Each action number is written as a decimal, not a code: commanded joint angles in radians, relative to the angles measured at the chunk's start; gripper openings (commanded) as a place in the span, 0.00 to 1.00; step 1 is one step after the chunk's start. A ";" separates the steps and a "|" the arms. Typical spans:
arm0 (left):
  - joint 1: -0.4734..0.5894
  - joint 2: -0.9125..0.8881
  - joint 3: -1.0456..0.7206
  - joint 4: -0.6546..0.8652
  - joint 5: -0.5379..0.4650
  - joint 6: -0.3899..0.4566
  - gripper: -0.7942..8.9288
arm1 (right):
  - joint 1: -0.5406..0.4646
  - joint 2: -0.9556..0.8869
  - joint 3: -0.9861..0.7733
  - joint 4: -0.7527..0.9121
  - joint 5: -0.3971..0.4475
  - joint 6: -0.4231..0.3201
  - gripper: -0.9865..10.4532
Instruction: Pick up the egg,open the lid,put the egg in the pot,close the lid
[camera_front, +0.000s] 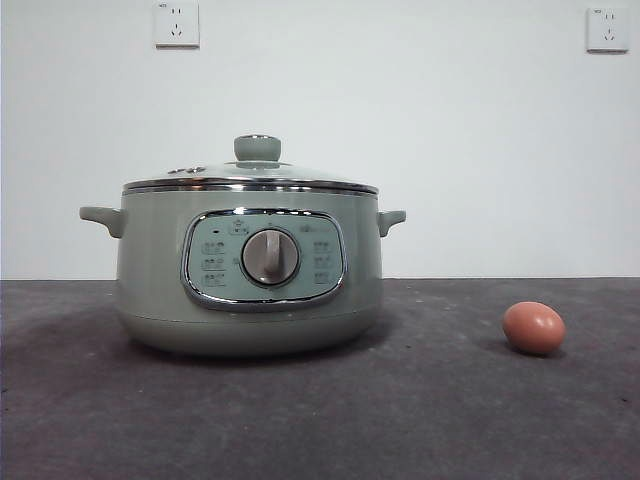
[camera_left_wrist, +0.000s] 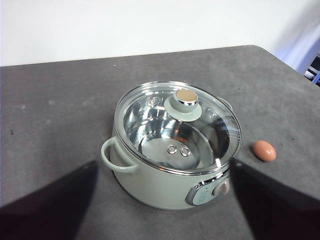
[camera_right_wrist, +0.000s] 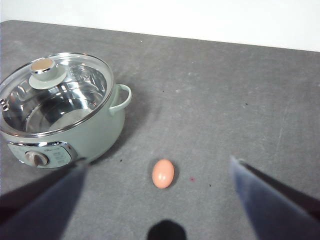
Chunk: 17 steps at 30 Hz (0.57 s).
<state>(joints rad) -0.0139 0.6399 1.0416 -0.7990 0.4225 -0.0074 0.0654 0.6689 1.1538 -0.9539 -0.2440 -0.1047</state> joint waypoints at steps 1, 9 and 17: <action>-0.011 0.014 0.002 0.018 0.005 0.012 0.84 | 0.001 0.003 0.003 0.002 -0.003 -0.004 0.64; -0.080 0.146 0.052 0.071 0.005 0.055 0.84 | 0.001 0.019 0.003 0.003 -0.003 -0.003 0.64; -0.250 0.483 0.281 0.100 -0.027 0.125 0.84 | 0.001 0.062 0.003 -0.005 -0.003 -0.004 0.64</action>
<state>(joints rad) -0.2470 1.0809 1.3037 -0.7078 0.4011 0.0799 0.0654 0.7288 1.1538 -0.9596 -0.2443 -0.1043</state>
